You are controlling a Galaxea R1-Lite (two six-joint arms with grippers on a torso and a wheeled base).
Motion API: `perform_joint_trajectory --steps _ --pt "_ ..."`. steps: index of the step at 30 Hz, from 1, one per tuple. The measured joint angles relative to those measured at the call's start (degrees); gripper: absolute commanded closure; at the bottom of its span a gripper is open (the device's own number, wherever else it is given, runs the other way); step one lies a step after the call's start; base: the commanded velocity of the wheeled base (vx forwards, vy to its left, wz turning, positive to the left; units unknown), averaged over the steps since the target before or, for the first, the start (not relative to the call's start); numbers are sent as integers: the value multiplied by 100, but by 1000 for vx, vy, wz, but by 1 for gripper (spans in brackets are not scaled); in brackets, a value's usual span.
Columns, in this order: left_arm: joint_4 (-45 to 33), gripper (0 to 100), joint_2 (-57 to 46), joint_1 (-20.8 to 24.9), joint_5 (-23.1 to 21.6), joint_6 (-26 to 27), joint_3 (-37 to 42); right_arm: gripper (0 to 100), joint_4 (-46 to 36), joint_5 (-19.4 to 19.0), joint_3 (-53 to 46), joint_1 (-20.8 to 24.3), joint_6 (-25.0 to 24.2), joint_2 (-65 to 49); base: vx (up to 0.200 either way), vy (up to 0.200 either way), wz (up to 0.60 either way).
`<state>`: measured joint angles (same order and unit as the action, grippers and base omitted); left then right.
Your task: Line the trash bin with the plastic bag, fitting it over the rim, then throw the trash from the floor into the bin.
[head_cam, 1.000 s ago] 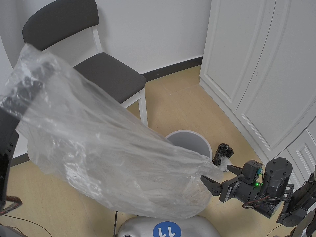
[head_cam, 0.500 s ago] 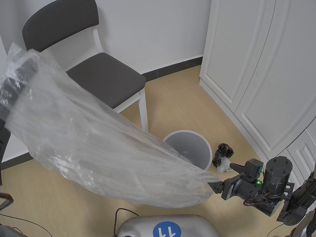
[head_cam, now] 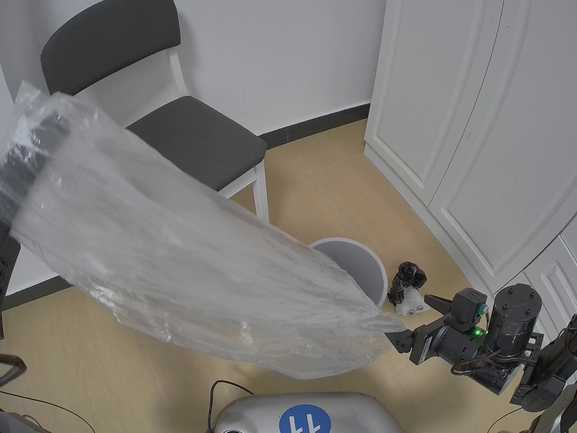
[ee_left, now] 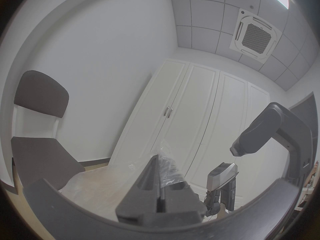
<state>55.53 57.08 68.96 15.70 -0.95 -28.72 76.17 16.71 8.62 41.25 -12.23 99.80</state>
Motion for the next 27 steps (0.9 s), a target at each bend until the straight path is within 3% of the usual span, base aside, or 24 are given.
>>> perform_joint_trajectory --steps 19,27 --pt "0 100 45 2 0 -27 22 0 1257 -13 11 232 -105 184 0 0 0" --pt "0 100 72 0 2 -46 20 0 1276 -27 -71 254 -261 656 0 0 0"
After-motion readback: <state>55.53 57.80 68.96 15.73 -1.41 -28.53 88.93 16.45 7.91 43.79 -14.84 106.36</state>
